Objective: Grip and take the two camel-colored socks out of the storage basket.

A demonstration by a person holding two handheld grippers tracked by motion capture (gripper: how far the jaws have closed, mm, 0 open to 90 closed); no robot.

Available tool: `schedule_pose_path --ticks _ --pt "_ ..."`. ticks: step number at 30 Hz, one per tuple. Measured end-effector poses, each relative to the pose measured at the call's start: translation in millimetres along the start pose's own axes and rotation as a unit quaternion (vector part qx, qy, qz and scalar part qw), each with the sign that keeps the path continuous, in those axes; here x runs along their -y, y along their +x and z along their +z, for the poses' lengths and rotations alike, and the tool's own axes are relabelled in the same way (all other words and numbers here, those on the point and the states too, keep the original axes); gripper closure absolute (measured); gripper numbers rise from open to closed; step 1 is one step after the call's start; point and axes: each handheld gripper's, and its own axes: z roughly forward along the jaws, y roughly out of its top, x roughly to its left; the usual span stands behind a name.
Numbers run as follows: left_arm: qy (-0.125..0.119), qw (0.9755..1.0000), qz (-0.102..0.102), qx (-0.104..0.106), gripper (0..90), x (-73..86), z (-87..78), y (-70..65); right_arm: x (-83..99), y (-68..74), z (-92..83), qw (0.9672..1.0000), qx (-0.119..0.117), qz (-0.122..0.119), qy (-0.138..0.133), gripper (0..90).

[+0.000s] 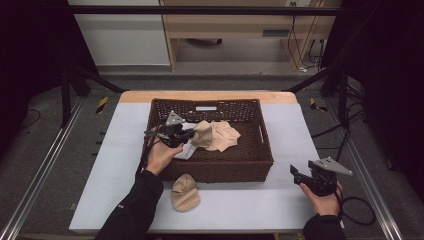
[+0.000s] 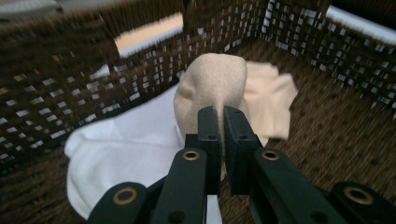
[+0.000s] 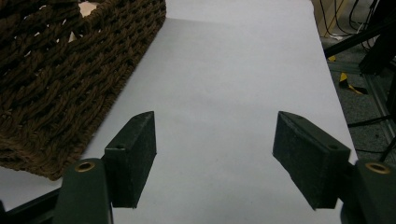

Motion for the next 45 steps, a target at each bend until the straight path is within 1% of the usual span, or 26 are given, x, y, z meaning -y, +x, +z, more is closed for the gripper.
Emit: schedule_pose_path --ticks 2,4,6,7,8,9,10,13,15,18,19,21,24,27,31,34,36,40,41,42,45 --pt "-0.023 0.9997 -0.002 -0.005 86.3 -4.3 -7.5 0.0 -0.1 0.1 -0.2 1.0 -0.001 0.001 0.0 30.2" --pt "-0.046 0.9989 -0.001 -0.007 86.3 -10.0 -17.4 0.2 -0.2 0.1 -0.5 1.0 -0.001 0.003 0.0 30.2" --pt "-0.066 0.9977 0.006 -0.009 86.3 -13.6 -24.2 0.1 -0.2 -0.1 -0.5 1.0 0.0 0.001 -0.001 30.2" --pt "-0.074 0.9972 0.009 -0.011 86.3 -15.6 -27.3 -0.1 -0.2 0.0 -0.5 1.0 0.0 0.001 -0.001 30.2" --pt "-0.076 0.997 0.006 -0.015 86.3 -18.5 -31.9 -0.3 -0.2 0.1 -0.6 1.0 0.0 0.002 -0.001 30.2" --pt "-0.081 0.9966 0.002 -0.013 86.3 -20.2 -34.5 -0.5 -0.2 0.0 -0.6 1.0 0.001 0.001 -0.001 30.2" --pt "-0.093 0.9956 0.001 -0.01 86.3 -22.8 -39.4 -1.3 -0.2 -0.1 -0.5 1.0 0.001 0.001 -0.001 30.2" --pt "-0.114 0.9935 -0.003 -0.003 86.3 -28.0 -50.6 -3.9 -0.2 -0.2 -0.4 1.0 0.001 0.001 -0.001 30.2" --pt "-0.123 0.9924 -0.004 0.0 86.3 -31.1 -58.6 -6.7 -0.2 0.0 -0.6 1.0 0.001 0.001 -0.002 30.2" --pt "-0.133 0.991 -0.003 0.006 86.3 -34.7 -71.3 -11.7 -0.2 0.0 -0.8 1.0 0.001 0.002 -0.002 30.2" --pt "-0.134 0.9909 -0.002 0.007 86.3 -35.4 -73.9 -12.8 -0.2 0.0 -0.8 1.0 0.001 0.001 -0.002 30.1" --pt "-0.139 0.9902 -0.006 0.011 86.3 -36.8 -79.9 -16.1 -0.1 -0.1 -0.8 1.0 0.002 0.001 -0.002 30.1" --pt "-0.145 0.9892 -0.006 0.02 86.3 -37.7 -89.1 -20.8 -0.1 0.0 -1.0 1.0 0.002 0.002 -0.002 30.1" --pt "-0.15 0.9882 0.002 0.031 86.3 -36.9 -99.7 -27.5 0.0 -0.1 -1.5 1.0 0.002 0.002 -0.002 30.0" --pt "-0.159 0.9862 0.014 0.042 86.3 -31.8 -114.5 -35.4 0.0 0.0 -2.1 1.0 0.001 0.003 -0.003 30.0" --pt "-0.167 0.9845 0.018 0.05 86.3 -26.7 -126.7 -40.4 0.1 0.0 -2.3 1.0 0.001 0.003 -0.002 30.0" --pt "-0.171 0.9833 0.025 0.057 86.3 -23.2 -135.1 -44.5 0.2 0.0 -2.4 1.0 0.001 0.003 -0.002 30.0" --pt "-0.174 0.9819 0.039 0.063 86.3 -17.7 -147.8 -50.8 0.1 0.2 -3.3 1.0 0.001 0.005 -0.002 30.0" --pt "-0.174 0.9819 0.039 0.063 86.3 -17.7 -147.8 -50.8 0.1 0.2 -3.3 1.0 0.001 0.005 -0.002 30.0" --pt "-0.177 0.9809 0.044 0.066 86.3 -13.5 -153.9 -54.4 0.4 0.0 -3.2 1.0 0.002 0.003 -0.003 30.0" --pt "-0.18 0.9796 0.05 0.074 86.3 -5.6 -161.4 -60.6 0.5 0.1 -3.4 1.0 0.002 0.003 -0.002 30.0"
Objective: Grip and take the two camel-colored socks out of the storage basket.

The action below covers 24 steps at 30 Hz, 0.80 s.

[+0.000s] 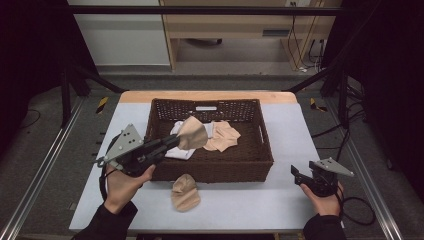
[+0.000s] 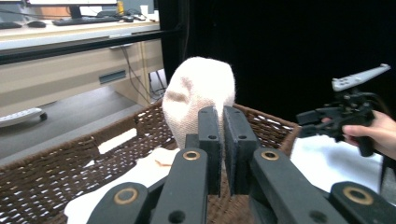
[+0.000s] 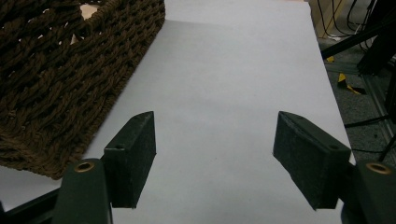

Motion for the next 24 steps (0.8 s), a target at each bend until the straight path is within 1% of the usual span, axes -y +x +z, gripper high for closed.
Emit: schedule_pose_path --ticks 4,5,6,7,8,13,17,20,22,24 --pt "-0.001 0.9999 0.003 0.014 86.3 8.8 -9.5 -10.0 0.0 0.1 -0.3 1.0 0.0 0.0 -0.002 30.0" --pt "-0.001 0.9999 0.003 0.014 86.3 8.8 -9.5 -10.0 0.0 0.1 -0.3 1.0 0.0 0.0 -0.002 30.0" --pt "-0.002 0.9998 0.003 0.018 86.3 14.6 -14.0 -13.7 0.1 0.1 -0.3 1.0 0.0 0.0 -0.001 30.0" --pt "-0.002 0.9998 0.003 0.018 86.3 14.6 -14.0 -13.7 0.1 0.1 -0.3 1.0 0.0 0.0 -0.001 30.0" --pt "0.0 0.9998 0.003 0.022 86.2 19.6 -16.6 -15.6 0.0 0.2 -0.4 1.0 0.0 0.0 -0.002 30.0" --pt "0.008 0.9995 -0.003 0.03 86.3 32.8 -20.6 -19.6 0.2 0.4 -0.2 1.0 0.001 0.0 -0.001 30.0" --pt "0.018 0.9992 -0.005 0.036 86.3 41.2 -19.7 -22.8 0.3 0.5 -0.3 1.0 0.001 0.0 0.0 30.0" --pt "0.021 0.9989 -0.009 0.04 86.3 44.8 -18.5 -24.7 0.5 0.8 -0.2 1.0 0.0 -0.002 0.0 30.0" --pt "0.033 0.9984 -0.007 0.045 86.3 50.6 -15.5 -28.0 0.5 1.2 -0.5 1.0 -0.002 -0.002 0.001 30.1" --pt "0.041 0.998 -0.009 0.048 86.3 55.6 -13.4 -29.5 0.6 1.7 -0.6 1.0 -0.003 -0.003 0.001 30.2"
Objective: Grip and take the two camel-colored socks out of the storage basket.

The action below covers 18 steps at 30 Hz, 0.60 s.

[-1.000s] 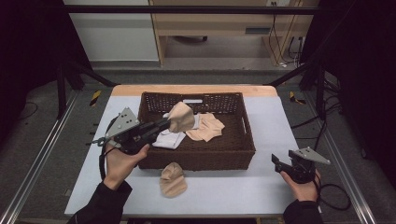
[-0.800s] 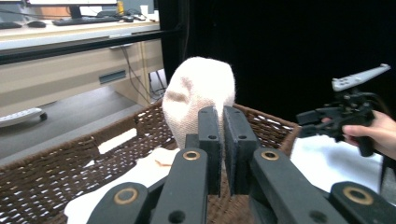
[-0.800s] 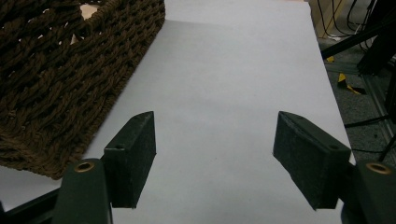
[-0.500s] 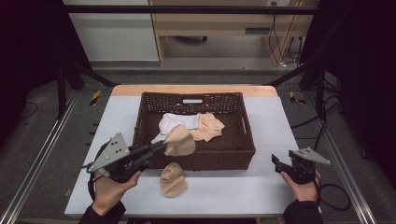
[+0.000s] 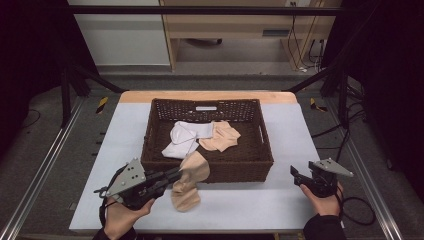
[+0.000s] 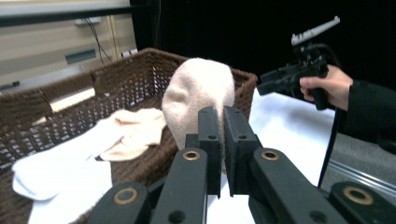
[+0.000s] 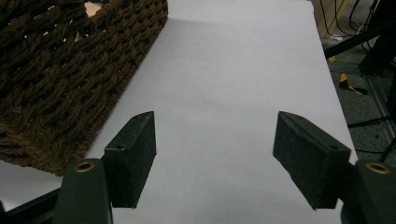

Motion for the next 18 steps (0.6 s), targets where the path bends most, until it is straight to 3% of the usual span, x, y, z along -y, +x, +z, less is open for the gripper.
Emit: schedule_pose_path --ticks 8,18 --pt "0.042 0.999 -0.006 0.016 86.3 19.8 18.0 -4.9 0.2 0.4 -0.3 1.0 -0.001 -0.001 0.0 30.2" --pt "0.095 0.995 -0.012 0.026 86.2 45.8 43.2 -7.1 0.5 1.0 -0.7 1.0 -0.004 -0.001 0.001 30.2"
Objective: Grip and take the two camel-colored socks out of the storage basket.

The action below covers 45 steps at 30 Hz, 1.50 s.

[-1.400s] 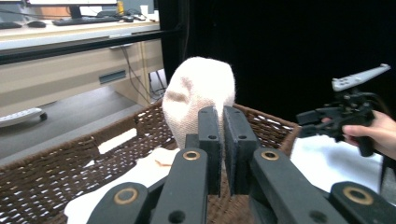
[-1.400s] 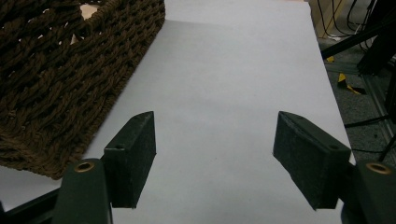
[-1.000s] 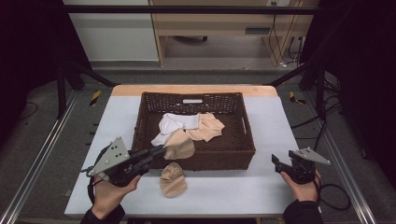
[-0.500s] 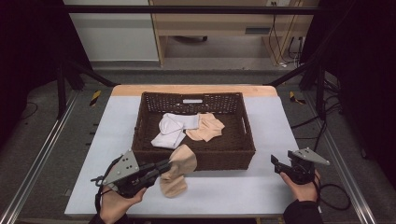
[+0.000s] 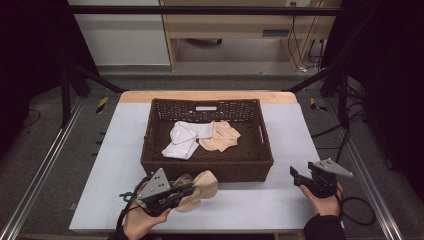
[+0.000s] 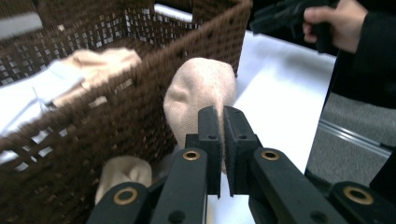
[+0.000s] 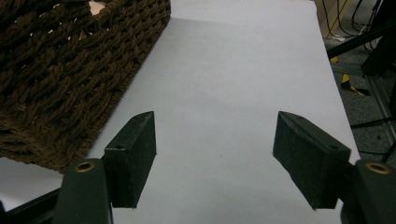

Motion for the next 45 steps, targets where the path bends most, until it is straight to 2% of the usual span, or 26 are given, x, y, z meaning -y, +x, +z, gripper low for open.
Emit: schedule_pose_path --ticks 6,14,16,21,24,28,32,34,38,42,45 --pt "0.03 0.9995 -0.012 -0.001 86.1 14.8 15.6 5.9 0.6 0.3 0.7 1.0 0.0 -0.004 0.002 30.2" --pt "0.052 0.9985 -0.018 -0.007 84.7 27.3 29.4 11.9 0.9 0.8 1.2 1.0 0.0 -0.003 0.004 30.0" --pt "0.057 0.9982 -0.016 -0.011 81.7 29.3 31.2 12.8 1.2 0.9 1.6 1.0 0.0 -0.003 0.005 30.0" --pt "0.057 0.9981 -0.007 -0.022 67.8 30.5 31.4 11.1 1.8 0.8 2.3 1.0 0.001 -0.007 0.007 29.9" --pt "0.052 0.9983 -0.006 -0.026 61.8 30.1 27.0 9.9 1.9 1.0 1.9 1.0 0.001 -0.006 0.006 29.7" --pt "0.029 0.9984 -0.01 -0.047 51.9 29.6 15.5 10.6 2.0 0.8 1.3 1.0 0.0 -0.005 0.005 29.7" --pt "0.009 0.9973 -0.02 -0.07 44.4 33.6 -1.2 13.6 2.1 0.7 1.2 1.0 0.0 -0.006 0.005 29.7" --pt "0.007 0.9967 -0.026 -0.077 43.1 38.2 -9.3 16.3 2.1 0.8 1.2 1.0 0.0 -0.006 0.005 29.6" --pt "0.009 0.9945 -0.036 -0.098 42.9 49.2 -22.1 25.4 2.2 1.0 1.3 1.0 0.001 -0.006 0.006 29.6" --pt "0.012 0.9913 -0.055 -0.119 41.8 56.9 -33.0 35.9 2.3 0.8 1.0 1.0 0.001 -0.004 0.005 29.6" --pt "0.015 0.9886 -0.061 -0.136 39.7 61.0 -38.8 42.9 2.5 0.7 0.9 1.0 0.001 -0.004 0.005 29.6"
